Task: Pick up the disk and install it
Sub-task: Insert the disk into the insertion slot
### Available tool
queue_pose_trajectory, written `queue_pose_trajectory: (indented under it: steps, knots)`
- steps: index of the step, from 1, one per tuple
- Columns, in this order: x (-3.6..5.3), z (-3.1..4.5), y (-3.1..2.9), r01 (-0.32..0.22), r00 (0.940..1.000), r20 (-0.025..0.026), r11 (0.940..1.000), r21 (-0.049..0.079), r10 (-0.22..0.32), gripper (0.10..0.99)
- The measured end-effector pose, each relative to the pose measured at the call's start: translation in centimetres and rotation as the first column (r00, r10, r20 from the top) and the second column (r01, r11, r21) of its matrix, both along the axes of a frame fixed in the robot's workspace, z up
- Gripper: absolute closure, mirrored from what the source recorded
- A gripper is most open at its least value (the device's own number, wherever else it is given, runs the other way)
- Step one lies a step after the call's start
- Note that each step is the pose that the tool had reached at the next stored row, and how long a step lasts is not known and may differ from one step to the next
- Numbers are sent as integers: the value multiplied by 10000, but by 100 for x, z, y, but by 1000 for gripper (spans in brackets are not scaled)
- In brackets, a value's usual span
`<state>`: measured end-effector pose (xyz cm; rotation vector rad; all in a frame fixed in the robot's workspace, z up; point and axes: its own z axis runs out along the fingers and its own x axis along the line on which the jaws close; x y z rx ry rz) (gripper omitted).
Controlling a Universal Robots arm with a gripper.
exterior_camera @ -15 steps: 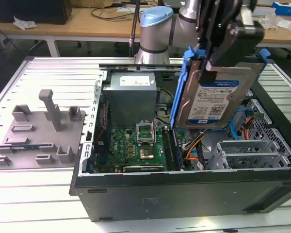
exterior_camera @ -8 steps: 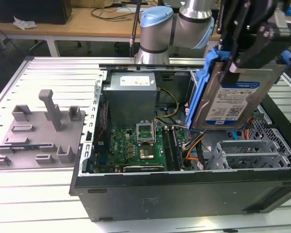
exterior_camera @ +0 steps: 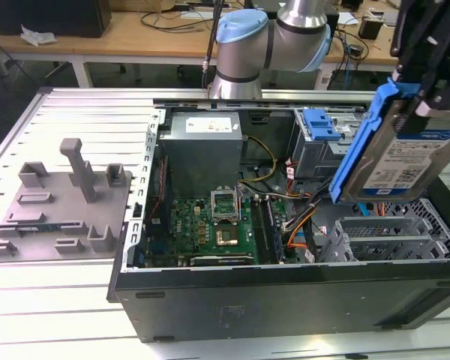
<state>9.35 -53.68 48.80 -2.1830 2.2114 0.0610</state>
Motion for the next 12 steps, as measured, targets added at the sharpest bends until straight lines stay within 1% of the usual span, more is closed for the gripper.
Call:
queue_pose_trajectory:
  steps: [3,6,7,9,10,11,12]
  knots:
    - [103,-2,-28,0,10000,0,10000,0,0,718]
    - [156,-10,-80,1,10000,0,10000,0,-1,718]
    - [176,-15,-91,1,10000,0,10000,2,-1,718]
    - [185,-22,-91,2,10000,2,10000,-2,-2,718]
    - [185,-29,-91,3,10000,10,10000,0,-3,718]
    - [186,-41,-91,1,10000,40,10000,0,-1,718]
    - [185,-53,-92,2,10000,91,10000,2,-2,718]
